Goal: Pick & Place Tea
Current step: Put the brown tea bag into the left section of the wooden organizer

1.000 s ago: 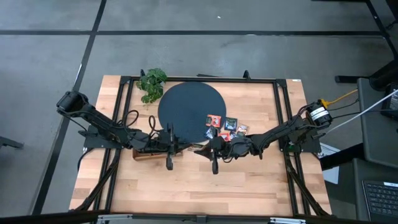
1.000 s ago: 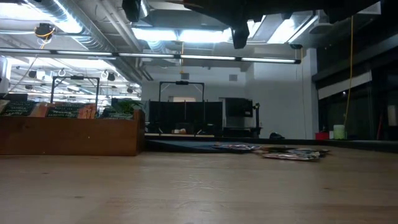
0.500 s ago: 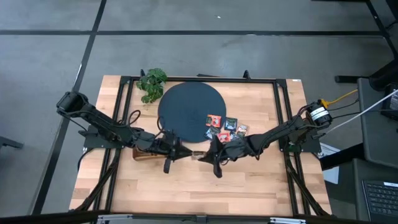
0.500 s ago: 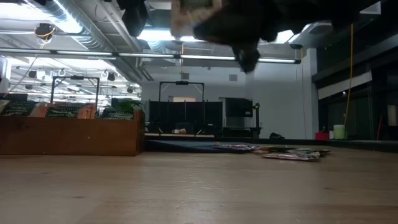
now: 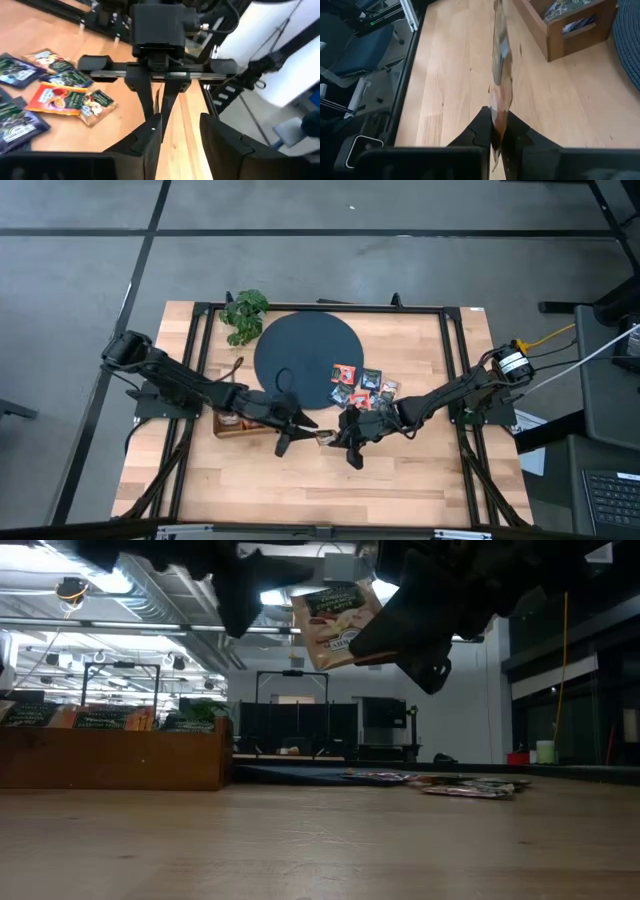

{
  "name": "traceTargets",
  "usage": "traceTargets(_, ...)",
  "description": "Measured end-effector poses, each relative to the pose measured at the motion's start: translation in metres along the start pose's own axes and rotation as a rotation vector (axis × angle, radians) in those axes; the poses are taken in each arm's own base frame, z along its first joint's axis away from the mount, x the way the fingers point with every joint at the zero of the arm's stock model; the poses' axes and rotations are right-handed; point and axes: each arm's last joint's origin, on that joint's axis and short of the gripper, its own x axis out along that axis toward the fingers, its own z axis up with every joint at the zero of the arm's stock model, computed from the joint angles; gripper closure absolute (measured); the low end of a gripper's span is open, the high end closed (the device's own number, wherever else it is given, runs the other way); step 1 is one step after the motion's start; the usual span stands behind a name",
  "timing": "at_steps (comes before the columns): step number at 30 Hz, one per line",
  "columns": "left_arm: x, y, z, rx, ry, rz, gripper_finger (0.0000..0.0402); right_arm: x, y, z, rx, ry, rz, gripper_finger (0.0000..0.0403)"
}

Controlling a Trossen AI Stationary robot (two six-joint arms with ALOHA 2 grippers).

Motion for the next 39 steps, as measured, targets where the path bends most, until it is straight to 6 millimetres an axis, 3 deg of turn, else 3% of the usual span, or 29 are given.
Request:
traceTargets(9, 0.032, 0.003, 0.007, 0.085, 0.224, 0.120, 0.0251, 0.000, 0.001, -0.001, -0.001, 0.013, 0.008, 0.0381)
traceTargets(17, 0.041, -0.004, 0.015, 0.147, 0.242, 0.059, 0.0263, 0.000, 0.001, -0.002, -0.010, 0.019, 0.006, 0.0381)
traceTargets(21, 0.041, -0.004, 0.016, 0.124, 0.279, -0.025, 0.0298, 0.000, 0.001, -0.002, -0.026, 0.018, 0.007, 0.0378)
traceTargets(28, 0.040, -0.005, 0.014, 0.096, 0.313, -0.059, 0.0392, 0.000, 0.001, -0.001, -0.040, 0.015, 0.013, 0.0377)
traceTargets(32, 0.040, -0.005, 0.013, 0.097, 0.318, -0.057, 0.0399, 0.000, 0.001, -0.002, -0.040, 0.017, 0.008, 0.0354)
traceTargets(39, 0.040, -0.004, 0.011, 0.096, 0.341, -0.049, 0.0399, 0.000, 0.000, -0.002, -0.037, 0.020, 0.002, 0.0271)
